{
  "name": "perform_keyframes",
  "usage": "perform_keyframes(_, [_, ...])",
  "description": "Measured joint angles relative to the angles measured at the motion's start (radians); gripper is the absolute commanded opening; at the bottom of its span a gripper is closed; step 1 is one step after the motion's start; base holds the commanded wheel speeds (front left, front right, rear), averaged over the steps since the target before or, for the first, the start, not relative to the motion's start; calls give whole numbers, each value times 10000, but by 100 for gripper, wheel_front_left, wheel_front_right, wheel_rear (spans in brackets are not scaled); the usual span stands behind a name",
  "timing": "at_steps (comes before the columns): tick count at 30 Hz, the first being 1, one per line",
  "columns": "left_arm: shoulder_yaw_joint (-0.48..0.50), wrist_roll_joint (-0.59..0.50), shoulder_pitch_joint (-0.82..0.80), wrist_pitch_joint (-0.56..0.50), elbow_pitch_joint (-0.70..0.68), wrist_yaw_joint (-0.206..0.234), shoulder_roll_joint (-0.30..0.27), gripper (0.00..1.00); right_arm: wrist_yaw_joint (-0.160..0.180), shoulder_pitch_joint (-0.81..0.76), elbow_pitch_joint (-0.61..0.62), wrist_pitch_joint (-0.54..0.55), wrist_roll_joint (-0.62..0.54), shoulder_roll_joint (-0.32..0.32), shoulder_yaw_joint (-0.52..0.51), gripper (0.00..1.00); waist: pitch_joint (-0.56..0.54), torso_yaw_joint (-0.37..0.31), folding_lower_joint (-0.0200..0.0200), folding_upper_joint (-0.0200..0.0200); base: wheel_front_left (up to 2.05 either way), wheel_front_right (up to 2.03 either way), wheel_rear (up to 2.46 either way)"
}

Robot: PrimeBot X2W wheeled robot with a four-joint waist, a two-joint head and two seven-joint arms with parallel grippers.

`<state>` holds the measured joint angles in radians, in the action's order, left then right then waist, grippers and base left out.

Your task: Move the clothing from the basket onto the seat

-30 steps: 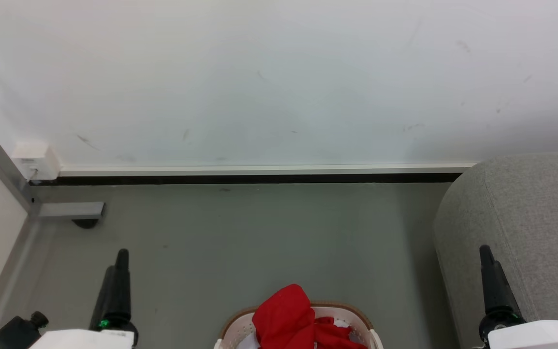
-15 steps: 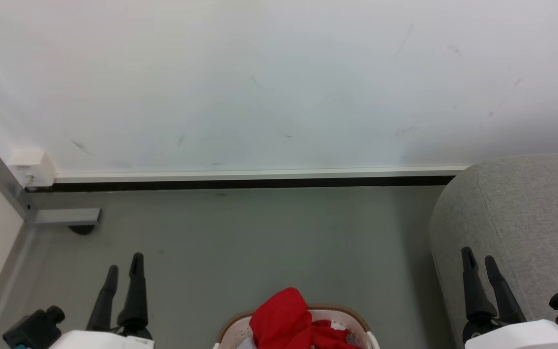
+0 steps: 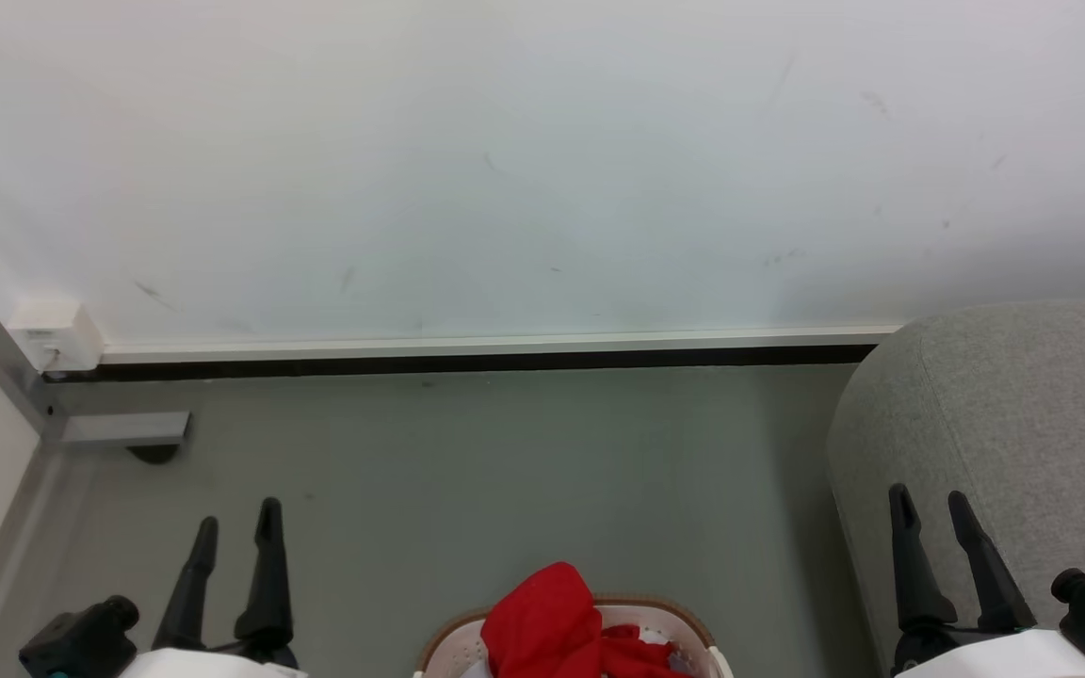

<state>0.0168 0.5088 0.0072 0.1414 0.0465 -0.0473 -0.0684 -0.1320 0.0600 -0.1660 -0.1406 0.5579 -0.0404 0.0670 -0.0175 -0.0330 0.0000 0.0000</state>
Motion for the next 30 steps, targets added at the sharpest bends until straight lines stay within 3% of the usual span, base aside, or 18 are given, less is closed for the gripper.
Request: perform_keyframes(30, [-355,-2709,219,681,-472,351,-182,100,0,1,8,-694,-2522,-31,531,100,3,-169,0,0,0,0,0])
